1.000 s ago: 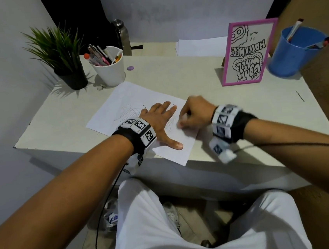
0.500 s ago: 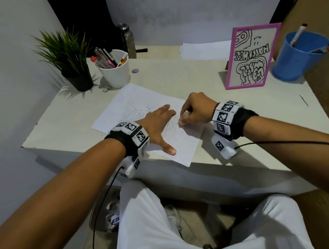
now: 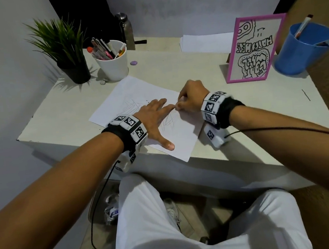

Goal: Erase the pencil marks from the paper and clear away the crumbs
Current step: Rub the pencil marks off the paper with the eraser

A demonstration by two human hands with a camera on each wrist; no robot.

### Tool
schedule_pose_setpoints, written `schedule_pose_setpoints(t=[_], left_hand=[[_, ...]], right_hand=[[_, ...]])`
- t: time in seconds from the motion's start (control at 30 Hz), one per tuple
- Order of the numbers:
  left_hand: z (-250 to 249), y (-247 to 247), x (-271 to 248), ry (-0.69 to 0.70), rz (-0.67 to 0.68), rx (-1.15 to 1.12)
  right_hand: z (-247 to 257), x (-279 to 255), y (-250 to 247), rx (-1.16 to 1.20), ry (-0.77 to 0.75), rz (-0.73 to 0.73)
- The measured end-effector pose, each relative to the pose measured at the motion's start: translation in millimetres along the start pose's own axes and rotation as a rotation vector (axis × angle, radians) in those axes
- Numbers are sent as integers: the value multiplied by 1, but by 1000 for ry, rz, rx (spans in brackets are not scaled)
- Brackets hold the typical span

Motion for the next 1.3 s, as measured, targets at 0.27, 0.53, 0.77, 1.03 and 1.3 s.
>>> schedule_pose_setpoints(t=[0.27, 0.53, 0.77, 1.03, 1.3], left_hand=[[3, 5, 3, 8, -24, 2], [3, 4, 4, 3, -10, 12], [4, 6, 5, 6, -10, 21], [4, 7, 6, -6, -2, 29], [3, 7, 4, -22, -19, 1]], right_hand=[[9, -16, 10, 22, -51, 69], [19, -33, 19, -5, -164, 160], [25, -55, 32, -36, -262, 241], [17, -49, 25, 42, -174, 153], [-7, -6, 6, 30, -16, 35]])
Point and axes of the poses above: each hand's wrist, its own x-axis towards the middle knuckle, its own y-axis out of the palm, z = x × y, the point moved 4 cm from there along x, towards the middle knuckle, and after that the axes turned 1 degree about -z, right-handed, at the moved point
